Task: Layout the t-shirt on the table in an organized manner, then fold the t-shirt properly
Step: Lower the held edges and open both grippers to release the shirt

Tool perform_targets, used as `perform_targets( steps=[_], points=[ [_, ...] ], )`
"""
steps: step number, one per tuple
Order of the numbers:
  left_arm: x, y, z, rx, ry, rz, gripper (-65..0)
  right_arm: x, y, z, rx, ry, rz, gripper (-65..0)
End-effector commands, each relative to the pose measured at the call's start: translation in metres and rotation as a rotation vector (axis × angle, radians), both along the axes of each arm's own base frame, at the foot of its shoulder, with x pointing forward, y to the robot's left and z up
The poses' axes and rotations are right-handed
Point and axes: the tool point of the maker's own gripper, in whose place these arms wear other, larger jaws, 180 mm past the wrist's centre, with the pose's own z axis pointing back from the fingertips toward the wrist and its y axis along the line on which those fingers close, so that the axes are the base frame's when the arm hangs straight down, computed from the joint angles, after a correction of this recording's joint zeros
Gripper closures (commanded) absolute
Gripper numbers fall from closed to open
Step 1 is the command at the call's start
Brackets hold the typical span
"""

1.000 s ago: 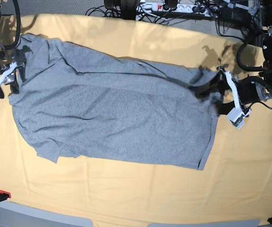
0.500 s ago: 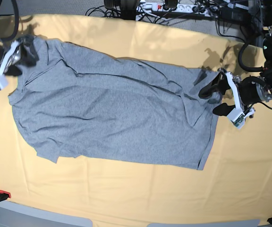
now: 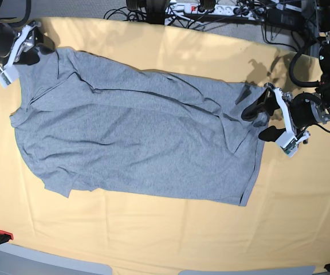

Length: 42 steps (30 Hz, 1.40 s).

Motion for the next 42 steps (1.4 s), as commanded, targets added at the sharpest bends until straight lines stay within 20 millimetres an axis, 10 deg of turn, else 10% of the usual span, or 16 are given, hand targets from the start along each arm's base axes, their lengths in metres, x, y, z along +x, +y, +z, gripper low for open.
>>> perform_targets(
  steps=[1,9,14,42],
  points=[
    [0.007,0.0,0.015,-0.015,-0.047,-0.007,-45.1,0.007,-0.003,0.005,-0.017,-0.043,-0.009,-37.3],
    [0.007,0.0,0.015,-0.014,-0.047,-0.007,-45.1,0.016,-0.016,-0.004,-0.106,-0.099,-0.084,-35.3],
    [0.007,0.0,0.015,-0.015,-0.047,-0.007,-44.9,0.015,-0.016,-0.004,-0.105,-0.099,-0.084,-0.8],
    [0.007,0.002,0.015,-0.012,-0.045,0.002,-44.9,0.072,-0.052,0.026,-0.294,-0.276,-0.091,0.0]
  ],
)
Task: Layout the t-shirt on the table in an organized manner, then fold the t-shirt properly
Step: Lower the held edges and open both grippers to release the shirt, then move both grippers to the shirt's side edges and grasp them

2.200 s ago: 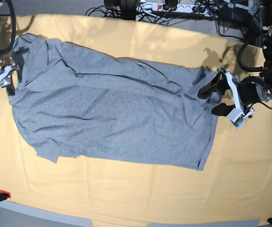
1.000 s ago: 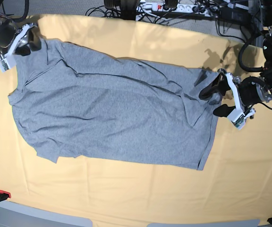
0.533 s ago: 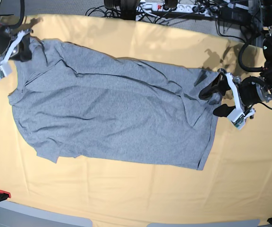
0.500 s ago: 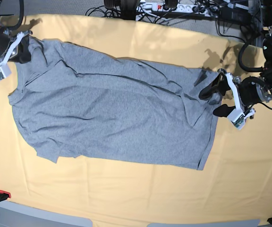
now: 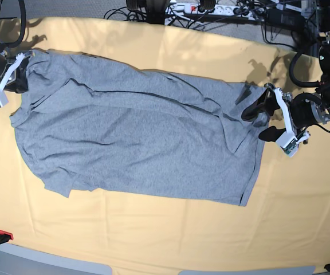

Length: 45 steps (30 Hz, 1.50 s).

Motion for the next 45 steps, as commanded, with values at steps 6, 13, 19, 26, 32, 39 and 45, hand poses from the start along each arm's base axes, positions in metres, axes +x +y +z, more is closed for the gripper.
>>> perform_targets(
  steps=[6,13,19,26,32,39,45],
  points=[
    [0.008,0.019,0.015,0.041,-0.032,0.035,-44.9,0.005,-0.01,-0.005,0.023,-0.02,-0.024,0.0],
    [0.015,0.043,0.03,0.058,-0.076,0.11,-44.9,0.017,-0.03,-0.022,0.088,-0.004,-0.112,-2.3],
    [0.003,0.052,0.019,0.093,-0.028,0.103,-44.9,0.031,-0.036,-0.014,0.047,-0.014,-0.118,-6.4],
    [0.001,0.062,0.027,0.133,-0.028,0.086,-44.9,0.031,-0.049,-0.005,0.014,0.014,-0.116,-39.4],
    [0.001,0.065,0.028,0.145,-0.028,0.085,-44.9,0.016,-0.047,0.022,0.204,0.006,-0.142,-39.4],
    [0.002,0.066,0.028,0.143,-0.024,0.099,-44.9,-0.033,-0.068,0.024,0.265,-0.003,-0.255,-39.2],
    [0.005,0.071,0.026,0.141,-0.007,0.148,-44.9,-0.063,-0.039,-0.007,0.401,0.045,-0.316,-39.2]
  ],
)
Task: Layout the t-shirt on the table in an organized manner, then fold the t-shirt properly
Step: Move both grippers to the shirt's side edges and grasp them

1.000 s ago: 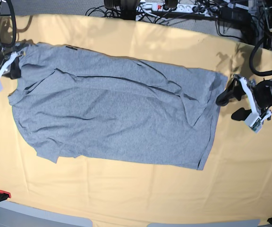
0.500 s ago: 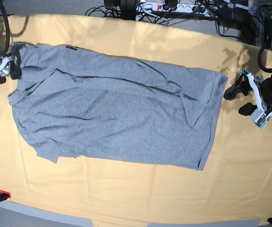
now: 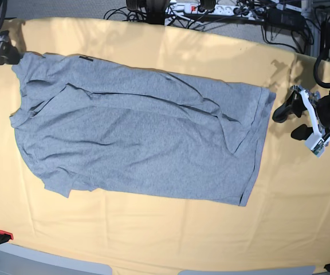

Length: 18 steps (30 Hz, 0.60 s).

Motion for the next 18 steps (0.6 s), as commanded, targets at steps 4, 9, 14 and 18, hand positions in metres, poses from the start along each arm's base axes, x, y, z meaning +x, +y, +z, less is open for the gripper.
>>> perform_targets(
  steps=[4,9,14,18],
  points=[
    [0.009,0.011,0.009,0.038,-0.036,0.032,-44.9,-0.003,0.014,-0.007,0.048,-0.034,-0.045,-39.2],
    [0.009,0.017,0.004,0.035,-0.02,0.051,-44.9,-0.005,0.025,-0.015,0.086,-0.04,-0.078,-39.2],
    [0.009,0.021,0.0,0.031,-0.005,0.065,-44.9,-0.005,0.011,-0.019,0.012,-0.038,-0.119,-39.2],
    [0.009,0.021,0.0,0.028,-0.008,0.064,-44.9,-0.008,0.001,-0.025,-0.032,-0.004,-0.159,-39.2]
  ],
)
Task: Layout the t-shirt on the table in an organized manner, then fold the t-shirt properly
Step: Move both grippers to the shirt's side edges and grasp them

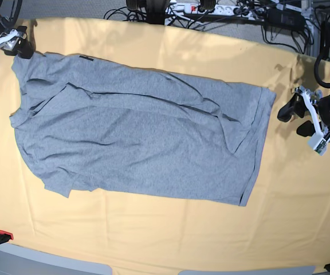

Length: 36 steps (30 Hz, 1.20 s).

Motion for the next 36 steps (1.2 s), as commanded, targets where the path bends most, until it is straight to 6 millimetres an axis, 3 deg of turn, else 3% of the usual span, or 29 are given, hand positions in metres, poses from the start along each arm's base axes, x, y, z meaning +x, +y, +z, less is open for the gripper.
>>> perform_targets(
  steps=[1,6,20,25,29,36],
  points=[
    [0.008,0.002,0.016,0.0,-0.052,-0.006,-44.9,0.005,-0.007,0.009,-0.02,-0.033,-0.007,-39.2],
    [0.009,0.002,0.017,-0.005,-0.058,-0.006,-44.9,0.003,-0.018,0.005,-0.062,-0.003,-0.061,-39.2],
    [0.011,0.0,0.019,-0.012,-0.069,-0.006,-44.9,0.02,-0.002,0.007,-0.001,-0.109,-0.1,-38.3],
    [0.011,-0.003,0.021,-0.035,-0.072,-0.01,-44.9,0.025,0.009,0.007,0.004,-0.13,-0.029,-20.6],
    [0.011,-0.005,0.022,-0.053,-0.071,-0.007,-44.9,0.031,0.012,0.008,0.001,-0.126,0.003,0.0],
    [0.015,0.005,0.015,-0.06,-0.051,0.123,-44.9,0.034,-0.003,0.016,-0.05,-0.111,0.034,0.0]
  ],
)
